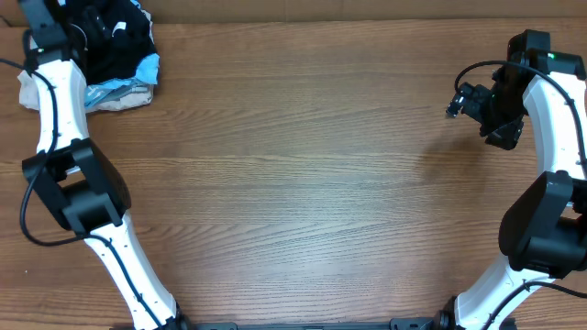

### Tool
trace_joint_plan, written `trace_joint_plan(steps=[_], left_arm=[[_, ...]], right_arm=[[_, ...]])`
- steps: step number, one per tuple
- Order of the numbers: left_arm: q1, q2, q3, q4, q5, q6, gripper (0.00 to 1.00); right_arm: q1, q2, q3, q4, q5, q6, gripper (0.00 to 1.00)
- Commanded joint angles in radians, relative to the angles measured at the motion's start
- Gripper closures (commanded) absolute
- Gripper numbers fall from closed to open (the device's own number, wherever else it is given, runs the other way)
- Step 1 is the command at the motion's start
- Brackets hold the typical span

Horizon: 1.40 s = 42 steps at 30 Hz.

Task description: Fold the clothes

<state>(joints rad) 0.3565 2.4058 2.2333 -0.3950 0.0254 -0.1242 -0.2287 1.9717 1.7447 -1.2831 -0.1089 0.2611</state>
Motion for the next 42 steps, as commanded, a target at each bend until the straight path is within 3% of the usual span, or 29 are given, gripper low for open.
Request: trace_joint_plan(steps=[1,6,11,15,17,22,31,33,42], left_arm=[[0.010,-0.154,0.009,-0.012,0.002,-0.005,0.00],[-0.003,-0.313,0.009,-0.113,0.023,-0.093,0.00],[-0.012,-0.478,0.009,-0.354,0.240,-0.127,0.00],[-0.012,-0.591,0.009,-0.601,0.449,-0.117,0.00],[-0.012,-0.653,0.009,-0.770,0.470,-0.087,0.00],[-0.013,-0.777,0.009,-1.018,0.460,0.002,0.00],[-0.013,-0.969,0.006,-1.294,0.386,0.076,0.00],[-0.018,-1.007,-0.023,-1.294,0.386,0.080,0.00],[-0.031,-1.251,-0.424,-1.294,0.399,0.021,0.00]], right_arm=[[-0.002,-0.023,0.024,0.003,-0.008,0.001,0.00],[-0.002,-0.023,0.024,0.003,-0.008,0.001,0.00],[-0.002,-0.023,0.024,0.003,-0.008,0.001,0.00],[-0.002,-0.023,0.024,0.003,-0.008,0.001,0.00],[-0.002,-0.023,0.024,0.003,-0.008,0.001,0.00],[-0.002,-0.023,0.024,0.003,-0.008,0.001,0.00],[-0.002,-0.023,0.024,0.003,-0.008,0.001,0.00],[-0.002,-0.023,0.024,0.003,-0.008,0.001,0.00],[-0.002,-0.023,0.024,0.003,-0.008,0.001,0.00]])
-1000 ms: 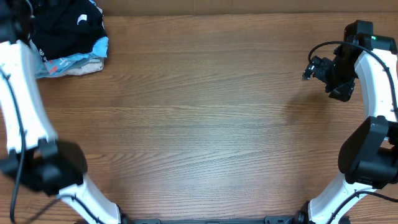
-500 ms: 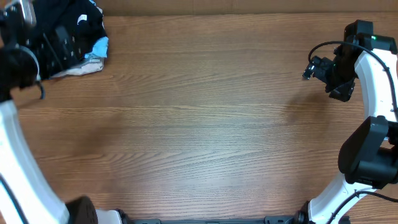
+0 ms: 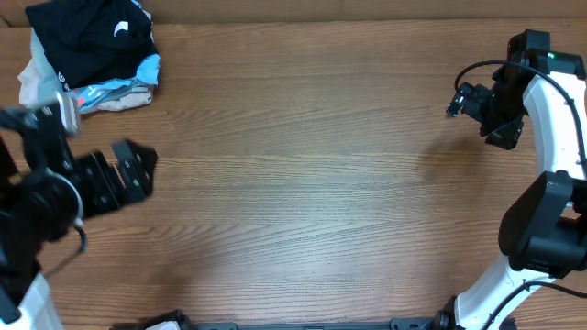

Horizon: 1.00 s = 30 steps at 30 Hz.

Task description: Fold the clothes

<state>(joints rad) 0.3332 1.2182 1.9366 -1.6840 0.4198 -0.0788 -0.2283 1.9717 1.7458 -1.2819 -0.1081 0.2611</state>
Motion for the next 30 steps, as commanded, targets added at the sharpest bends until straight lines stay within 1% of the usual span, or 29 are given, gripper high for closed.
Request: trace_joint_plan(steps=[1,2,5,8,11,16,20,22,24,25,27,30], left_arm=[[-0.007,-0.096,-0.190,-0.005,0.014,-0.030,0.00],[-0.007,-0.133,-0.256,-0.005,0.027,-0.043,0.00],[-0.006,-0.198,-0.375,-0.005,-0.003,-0.078,0.00],[-0.006,-0.219,-0.437,-0.005,-0.126,-0.078,0.00],[-0.006,-0.214,-0.459,-0.005,-0.166,-0.078,0.00],[-0.007,-0.211,-0.467,0.003,-0.161,-0.011,0.00],[-0.035,-0.213,-0.503,0.065,-0.112,0.045,0.00],[-0.082,-0.224,-0.547,0.153,-0.105,0.058,0.00],[-0.144,-0.253,-0.610,0.285,-0.107,0.078,0.00],[-0.176,-0.271,-0.649,0.366,-0.106,0.091,0.00],[-0.240,-0.328,-0.760,0.575,-0.106,0.137,0.00],[-0.281,-0.407,-0.897,0.786,-0.108,0.147,0.00]], right_arm=[[-0.002,-0.023,0.023,0.002,-0.009,0.001,0.00],[-0.002,-0.023,0.023,0.002,-0.009,0.001,0.00],[-0.002,-0.023,0.023,0.002,-0.009,0.002,0.00],[-0.002,-0.023,0.023,0.002,-0.009,0.001,0.00],[-0.002,-0.023,0.023,0.002,-0.009,0.001,0.00],[-0.002,-0.023,0.023,0.002,-0.009,0.001,0.00],[-0.002,-0.023,0.023,0.002,-0.009,0.001,0.00],[-0.002,-0.023,0.023,0.002,-0.009,0.001,0.00],[-0.002,-0.023,0.023,0.002,-0.009,0.001,0.00],[-0.002,-0.023,0.023,0.002,-0.009,0.002,0.00],[-0.002,-0.023,0.023,0.002,-0.009,0.001,0.00],[-0.002,-0.023,0.023,0.002,-0.009,0.002,0.00]])
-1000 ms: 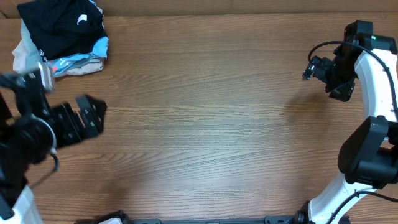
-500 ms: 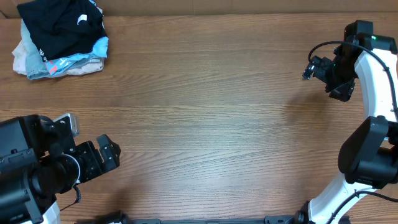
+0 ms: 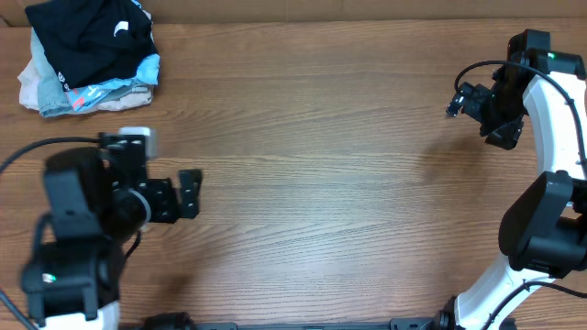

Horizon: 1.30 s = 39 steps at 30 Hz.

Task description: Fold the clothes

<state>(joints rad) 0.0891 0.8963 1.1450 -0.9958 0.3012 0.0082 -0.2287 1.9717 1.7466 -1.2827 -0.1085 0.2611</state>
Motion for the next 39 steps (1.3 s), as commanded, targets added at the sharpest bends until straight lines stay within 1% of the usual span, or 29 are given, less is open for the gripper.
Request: trace_joint_plan(steps=[1,5,9,13,17,21,25,28,32,36,37,39], left_arm=[[-0.041,-0.114,-0.154,0.159,0.010,0.060,0.00],[-0.042,-0.250,-0.351,0.385,0.004,0.061,0.00],[-0.042,-0.382,-0.552,0.621,0.002,0.100,0.00],[-0.044,-0.496,-0.745,0.845,0.002,0.102,0.00],[-0.044,-0.608,-0.902,0.988,-0.002,0.121,0.00],[-0.044,-0.715,-1.026,1.094,-0.071,0.127,0.00],[-0.044,-0.835,-1.129,1.142,-0.119,0.127,0.00],[-0.045,-0.895,-1.140,1.094,-0.136,0.127,0.00],[-0.044,-0.893,-1.140,1.071,-0.145,0.127,0.00],[-0.044,-0.893,-1.140,0.947,-0.143,0.107,0.00],[-0.044,-0.893,-1.140,0.931,-0.147,0.082,0.00],[-0.044,-0.893,-1.140,0.932,-0.143,0.078,0.00]], right_arm=[[-0.002,-0.023,0.022,0.003,-0.009,0.001,0.00],[-0.002,-0.023,0.022,0.003,-0.009,0.002,0.00],[-0.002,-0.023,0.022,0.003,-0.009,0.001,0.00],[-0.002,-0.023,0.022,0.003,-0.009,0.001,0.00],[-0.002,-0.023,0.022,0.003,-0.008,0.001,0.00],[-0.002,-0.023,0.022,0.003,-0.009,0.001,0.00],[-0.002,-0.023,0.022,0.003,-0.009,0.001,0.00],[-0.002,-0.023,0.022,0.003,-0.008,0.001,0.00],[-0.002,-0.023,0.022,0.003,-0.009,0.001,0.00],[-0.002,-0.023,0.022,0.003,-0.009,0.001,0.00],[-0.002,-0.023,0.022,0.003,-0.009,0.001,0.00],[-0.002,-0.023,0.022,0.003,-0.009,0.002,0.00]])
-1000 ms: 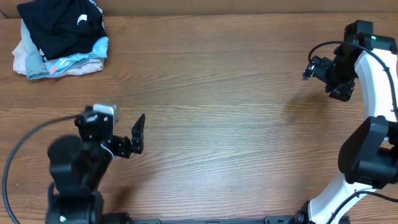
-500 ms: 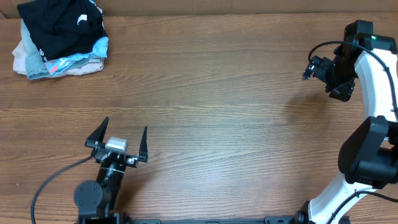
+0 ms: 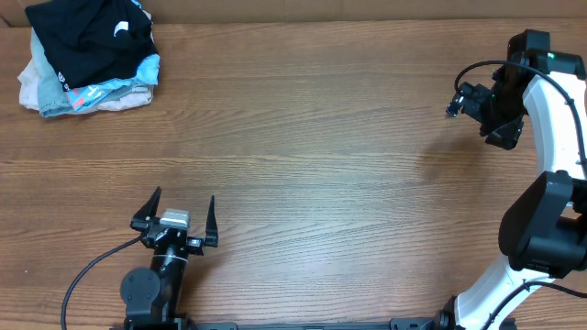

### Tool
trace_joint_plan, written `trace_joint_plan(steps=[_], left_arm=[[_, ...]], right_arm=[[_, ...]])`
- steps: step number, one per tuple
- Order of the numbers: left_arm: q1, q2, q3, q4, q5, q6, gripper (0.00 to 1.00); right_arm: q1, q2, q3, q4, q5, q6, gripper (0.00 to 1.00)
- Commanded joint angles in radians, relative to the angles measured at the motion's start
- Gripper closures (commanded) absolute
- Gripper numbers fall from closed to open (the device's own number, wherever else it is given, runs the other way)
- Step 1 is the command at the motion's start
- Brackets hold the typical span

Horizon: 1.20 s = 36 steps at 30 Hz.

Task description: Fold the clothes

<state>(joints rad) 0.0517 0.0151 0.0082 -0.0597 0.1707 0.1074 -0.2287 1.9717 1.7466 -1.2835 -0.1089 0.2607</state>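
Note:
A pile of clothes lies at the table's far left corner: a black garment on top, light blue and cream pieces under it. My left gripper is near the front edge, left of centre, far from the pile, open with nothing between its fingers. My right gripper hangs at the far right, above the table, also far from the clothes; its jaws are too small to read here.
The wooden table fills the view. The right arm's white links rise along the right edge. A black cable trails from the left arm's base at the front left.
My left arm has drawn back from the left middle of the table to the front edge, its open gripper now pointing away. The clothes pile and right arm are unchanged.
At first my left arm reached over the clothes pile at the far left corner. Then it was off the pile, low at the left edge, then at the left middle, and now at the front edge. The pile stayed in its corner; the right arm never moved.

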Motion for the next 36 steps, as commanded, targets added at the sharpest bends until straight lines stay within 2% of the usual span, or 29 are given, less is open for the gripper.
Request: trace_joint_plan(steps=[1,36], left_arm=[[-0.006,-0.012,-0.003,-0.003,-0.013,-0.028,0.00],[-0.006,-0.010,-0.003,-0.003,-0.014,-0.040,0.00]], right_arm=[[-0.002,-0.023,0.022,0.004,-0.008,0.002,0.00],[-0.002,-0.020,0.021,0.003,0.003,0.001,0.00]])
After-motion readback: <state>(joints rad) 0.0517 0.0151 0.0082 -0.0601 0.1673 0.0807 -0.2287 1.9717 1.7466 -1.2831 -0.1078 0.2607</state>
